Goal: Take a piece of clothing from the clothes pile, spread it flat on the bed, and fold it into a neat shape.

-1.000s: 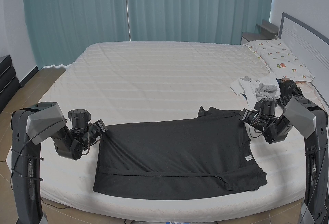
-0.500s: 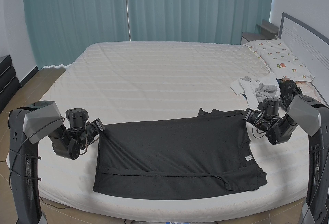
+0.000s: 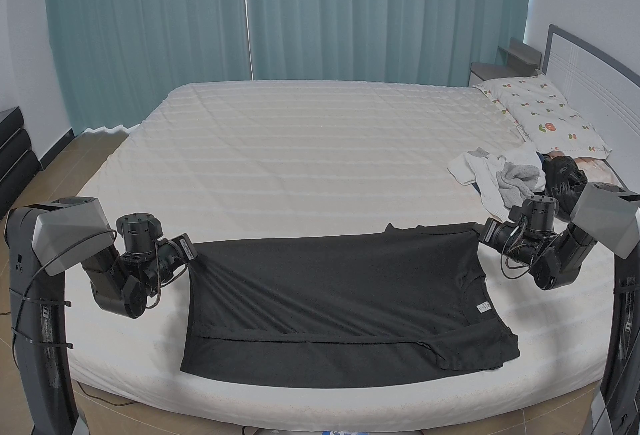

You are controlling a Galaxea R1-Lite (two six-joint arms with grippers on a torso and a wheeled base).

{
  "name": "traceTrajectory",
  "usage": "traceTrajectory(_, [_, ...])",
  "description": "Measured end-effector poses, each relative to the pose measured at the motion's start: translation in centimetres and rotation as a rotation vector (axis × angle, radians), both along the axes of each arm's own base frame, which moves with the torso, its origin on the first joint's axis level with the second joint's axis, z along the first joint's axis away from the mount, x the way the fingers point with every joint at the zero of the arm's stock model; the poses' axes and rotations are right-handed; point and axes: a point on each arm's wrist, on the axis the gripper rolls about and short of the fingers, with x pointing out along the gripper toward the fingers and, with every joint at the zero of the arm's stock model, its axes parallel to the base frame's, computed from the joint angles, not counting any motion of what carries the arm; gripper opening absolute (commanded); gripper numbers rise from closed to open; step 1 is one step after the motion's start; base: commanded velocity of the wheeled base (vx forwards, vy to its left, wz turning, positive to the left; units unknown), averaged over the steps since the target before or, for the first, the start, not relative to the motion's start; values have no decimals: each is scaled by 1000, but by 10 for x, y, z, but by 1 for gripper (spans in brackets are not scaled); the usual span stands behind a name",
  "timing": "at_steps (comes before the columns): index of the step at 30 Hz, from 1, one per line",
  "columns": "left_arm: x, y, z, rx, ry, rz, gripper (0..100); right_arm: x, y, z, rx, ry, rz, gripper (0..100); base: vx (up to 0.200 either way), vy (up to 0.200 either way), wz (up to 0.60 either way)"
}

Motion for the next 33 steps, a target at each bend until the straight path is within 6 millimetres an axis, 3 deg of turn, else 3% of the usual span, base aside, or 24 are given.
traceTrajectory(11, [8, -6, 6, 9, -40, -22, 0, 4, -8, 14, -1, -50, -27, 0, 0, 0, 0])
traceTrajectory(20, [17, -8, 2, 8, -56, -27, 0, 9, -8, 12, -1, -54, -26, 0, 0, 0, 0])
traceTrajectory(33, [1, -6, -10, 37, 5, -31, 0, -22, -14, 2, 13, 39, 9, 0, 0, 0, 0])
